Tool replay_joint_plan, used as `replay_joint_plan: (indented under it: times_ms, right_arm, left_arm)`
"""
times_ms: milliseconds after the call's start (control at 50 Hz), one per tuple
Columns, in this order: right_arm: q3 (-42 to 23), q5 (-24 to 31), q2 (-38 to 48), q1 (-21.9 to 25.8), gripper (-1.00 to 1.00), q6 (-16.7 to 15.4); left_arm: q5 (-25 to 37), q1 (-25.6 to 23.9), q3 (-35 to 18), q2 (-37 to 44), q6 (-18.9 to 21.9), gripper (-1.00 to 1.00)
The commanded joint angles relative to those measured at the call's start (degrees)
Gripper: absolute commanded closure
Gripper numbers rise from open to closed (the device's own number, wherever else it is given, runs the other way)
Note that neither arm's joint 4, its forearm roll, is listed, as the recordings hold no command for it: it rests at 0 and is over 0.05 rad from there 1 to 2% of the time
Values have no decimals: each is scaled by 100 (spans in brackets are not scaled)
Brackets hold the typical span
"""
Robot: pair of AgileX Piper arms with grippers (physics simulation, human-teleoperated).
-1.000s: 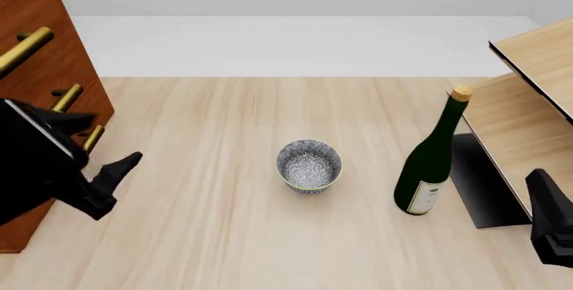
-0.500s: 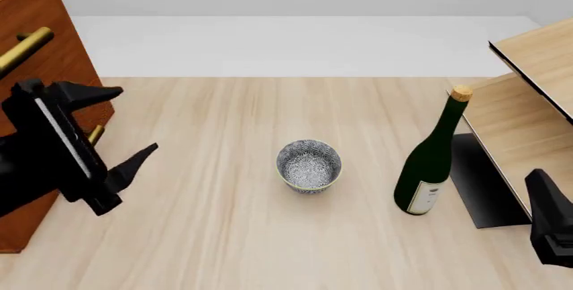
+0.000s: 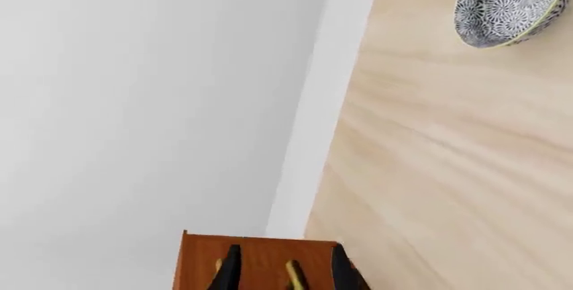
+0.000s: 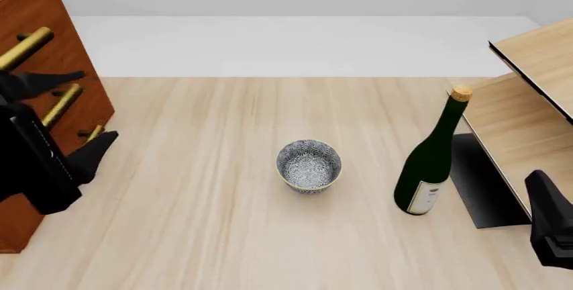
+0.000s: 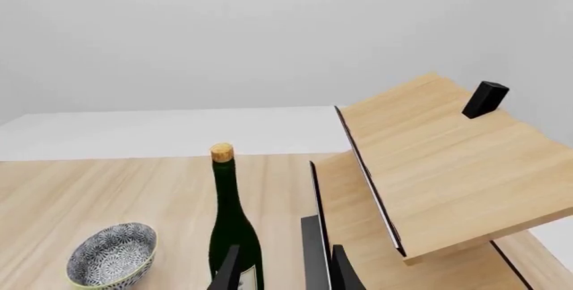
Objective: Close the bottom drawer of the cabinet and open the top drawer.
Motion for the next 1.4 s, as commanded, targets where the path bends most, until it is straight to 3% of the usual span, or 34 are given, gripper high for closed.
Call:
replay_joint_plan:
  times_ms: [20,40,260,900,1400]
  right_arm:
    - [0,11,-9,8,-100,1]
    - [-2,14,-12,11,-100,2]
    - [-3,-8,15,17,-100,19]
    - [-5,9,-1,7,-100,60]
    - [0,-22,26,-2,-100,54]
  left_arm:
    - [102,476,-174,-223,500,-100]
    - [-20,560,-64,-252,685,-100]
    - [-174,888,-88,-167,933,-100]
    - [-515,2221,-372,98,1260,-100]
    - [-1003,2425,-361,820,1286,-100]
